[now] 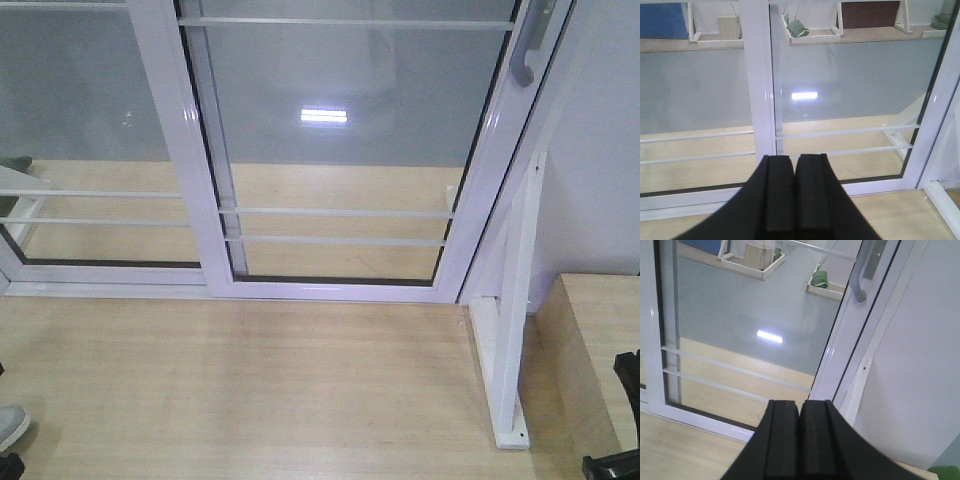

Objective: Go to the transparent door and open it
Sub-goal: 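Drive up close to the glass door, stopping before its silver handle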

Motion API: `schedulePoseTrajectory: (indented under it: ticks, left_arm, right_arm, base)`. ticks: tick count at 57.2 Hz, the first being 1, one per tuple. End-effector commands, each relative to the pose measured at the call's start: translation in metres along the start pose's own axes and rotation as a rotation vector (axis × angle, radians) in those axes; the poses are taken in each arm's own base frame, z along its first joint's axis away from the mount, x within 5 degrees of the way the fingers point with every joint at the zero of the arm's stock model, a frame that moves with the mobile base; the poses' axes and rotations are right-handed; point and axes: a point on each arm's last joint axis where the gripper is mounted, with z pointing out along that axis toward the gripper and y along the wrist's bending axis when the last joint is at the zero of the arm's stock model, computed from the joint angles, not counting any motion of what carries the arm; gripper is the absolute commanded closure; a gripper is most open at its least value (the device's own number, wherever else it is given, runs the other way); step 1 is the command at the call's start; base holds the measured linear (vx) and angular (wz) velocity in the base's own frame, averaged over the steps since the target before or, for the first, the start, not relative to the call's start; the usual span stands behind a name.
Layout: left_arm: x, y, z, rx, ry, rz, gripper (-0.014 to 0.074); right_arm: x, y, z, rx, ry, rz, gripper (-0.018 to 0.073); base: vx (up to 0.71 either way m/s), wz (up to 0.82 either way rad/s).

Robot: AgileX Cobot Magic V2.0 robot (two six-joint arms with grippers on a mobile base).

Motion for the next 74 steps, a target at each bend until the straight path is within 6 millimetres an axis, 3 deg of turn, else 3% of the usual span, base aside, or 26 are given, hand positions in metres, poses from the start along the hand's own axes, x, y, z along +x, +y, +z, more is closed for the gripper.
schedulePoseTrajectory:
  ticks: [1,37,74]
  left_arm:
    - [0.0021,0.0005,0.0018,-0.001,-0.06,-0.016,0.0596]
    - [0.0021,0.0005,0.0018,-0.001,-0.06,-0.016,0.0596]
    - [0.0021,0.0005,0.0018,-0.001,-0.06,-0.016,0.0596]
  right_arm:
    - [-0.0031,-0.0011,0.0002,0.024,-0.076,-0.005,0.0557]
    - [-0.0031,-0.0011,0.0002,0.024,-0.076,-0.005,0.0557]
    - [-0.0031,-0.0011,0.0002,0.024,-0.076,-0.005,0.0557]
  base:
    - [0.36,-0.06]
    - [0.26,-0.05]
    - [0.06,-0.02]
